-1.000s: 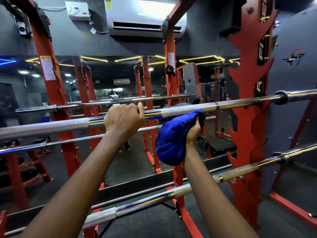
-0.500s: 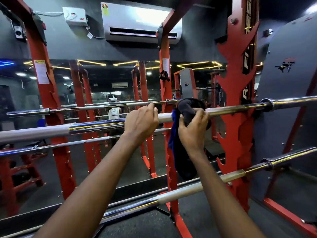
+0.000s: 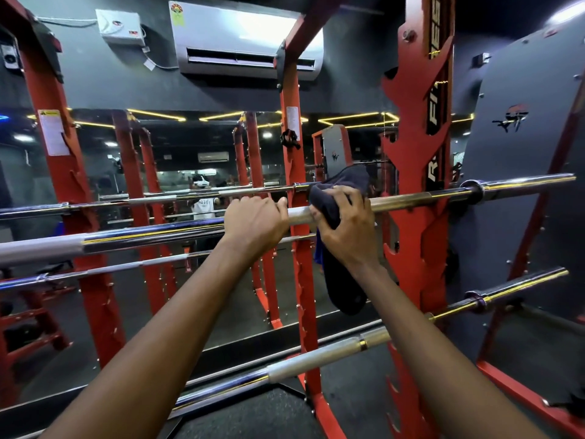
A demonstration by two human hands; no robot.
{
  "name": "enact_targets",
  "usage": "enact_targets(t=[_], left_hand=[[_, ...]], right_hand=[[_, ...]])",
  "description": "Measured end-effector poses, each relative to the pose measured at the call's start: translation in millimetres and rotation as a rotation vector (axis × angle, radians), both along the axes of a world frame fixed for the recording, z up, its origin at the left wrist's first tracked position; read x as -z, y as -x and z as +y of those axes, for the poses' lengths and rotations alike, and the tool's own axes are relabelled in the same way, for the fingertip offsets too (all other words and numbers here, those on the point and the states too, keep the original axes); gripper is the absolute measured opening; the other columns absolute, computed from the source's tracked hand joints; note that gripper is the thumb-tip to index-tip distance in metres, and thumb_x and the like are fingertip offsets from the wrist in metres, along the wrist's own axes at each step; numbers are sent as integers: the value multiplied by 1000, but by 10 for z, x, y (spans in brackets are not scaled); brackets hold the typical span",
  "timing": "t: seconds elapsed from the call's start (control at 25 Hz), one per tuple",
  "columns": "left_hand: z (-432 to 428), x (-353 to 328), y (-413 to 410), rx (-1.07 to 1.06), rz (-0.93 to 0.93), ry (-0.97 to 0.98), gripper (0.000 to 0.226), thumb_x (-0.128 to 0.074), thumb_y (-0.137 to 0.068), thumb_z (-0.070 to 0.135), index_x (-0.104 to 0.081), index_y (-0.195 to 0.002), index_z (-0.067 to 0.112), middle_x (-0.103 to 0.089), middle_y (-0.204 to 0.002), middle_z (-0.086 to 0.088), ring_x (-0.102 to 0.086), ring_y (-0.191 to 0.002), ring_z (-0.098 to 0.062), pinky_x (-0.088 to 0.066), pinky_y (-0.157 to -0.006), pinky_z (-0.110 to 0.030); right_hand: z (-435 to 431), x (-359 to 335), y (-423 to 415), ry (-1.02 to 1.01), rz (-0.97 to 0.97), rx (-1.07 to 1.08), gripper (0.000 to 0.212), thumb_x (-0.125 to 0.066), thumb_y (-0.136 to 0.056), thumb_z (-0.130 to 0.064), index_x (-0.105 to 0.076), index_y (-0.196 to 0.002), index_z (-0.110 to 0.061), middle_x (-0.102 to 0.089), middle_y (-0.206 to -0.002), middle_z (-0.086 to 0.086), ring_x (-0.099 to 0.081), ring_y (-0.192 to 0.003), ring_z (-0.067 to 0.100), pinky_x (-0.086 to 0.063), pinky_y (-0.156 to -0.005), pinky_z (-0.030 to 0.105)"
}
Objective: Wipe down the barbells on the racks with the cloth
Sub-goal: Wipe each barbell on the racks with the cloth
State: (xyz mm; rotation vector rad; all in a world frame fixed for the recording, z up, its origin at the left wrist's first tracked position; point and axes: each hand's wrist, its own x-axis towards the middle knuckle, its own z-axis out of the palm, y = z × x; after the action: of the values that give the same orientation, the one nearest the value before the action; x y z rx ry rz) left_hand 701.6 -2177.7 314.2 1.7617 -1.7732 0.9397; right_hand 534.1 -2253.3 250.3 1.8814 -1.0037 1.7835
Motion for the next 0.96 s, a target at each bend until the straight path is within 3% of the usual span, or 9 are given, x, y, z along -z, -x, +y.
enact_targets(t=[0.16, 0.32, 0.52, 0.68, 0.84, 0.96], left_hand=[[-179, 15, 148, 40, 15, 23, 52, -23, -104, 44, -54, -73, 17, -56, -74, -6, -52, -65, -28, -37, -59, -36], [-246, 54, 137, 1, 28, 65, 51, -24, -101, 42, -55, -70, 16, -56, -69, -4, -54, -61, -27, -37, -56, -35], [-417, -83, 232, -5, -25, -115, 41, -23, -99, 37, -52, -78, 17, -58, -78, -3, -53, -67, -23, -34, -56, -34], [-402, -1, 449, 87, -19, -12, 62, -18, -103, 48, -55, -68, 14, -51, -63, -3, -50, -57, -20, -37, -55, -34], [-380, 25, 439, 30, -42, 53, 68, -17, -103, 52, -59, -66, 14, -44, -54, 0, -46, -51, -22, -35, -53, -34], [-358, 47, 461, 2, -50, 80, 64, -18, -103, 52, -59, -68, 16, -41, -53, 1, -46, -51, -23, -33, -51, -33]], right_hand=[[-246, -83, 348, -28, -76, 59, 38, -63, -93, -49, -64, -110, -15, -60, -113, 4, -58, -105, 26, -49, -92, 39], [-328, -110, 480, -117, -190, 97, 43, -56, -90, -50, -64, -111, -13, -59, -113, 6, -58, -104, 29, -49, -93, 42], [-350, -130, 665, -89, 34, 135, 43, -53, -93, -51, -61, -114, -15, -57, -110, 4, -57, -100, 26, -49, -90, 41], [-470, -148, 875, -178, -105, 158, 42, -52, -92, -53, -58, -109, -15, -56, -108, 6, -59, -100, 31, -51, -87, 46], [-408, -22, 790, -62, 19, 162, 41, -51, -99, -49, -57, -117, -13, -55, -117, 7, -54, -105, 26, -46, -92, 37], [-516, 26, 988, -30, 74, 125, 39, -52, -100, -48, -57, -118, -13, -56, -118, 6, -55, -105, 24, -48, -91, 37]])
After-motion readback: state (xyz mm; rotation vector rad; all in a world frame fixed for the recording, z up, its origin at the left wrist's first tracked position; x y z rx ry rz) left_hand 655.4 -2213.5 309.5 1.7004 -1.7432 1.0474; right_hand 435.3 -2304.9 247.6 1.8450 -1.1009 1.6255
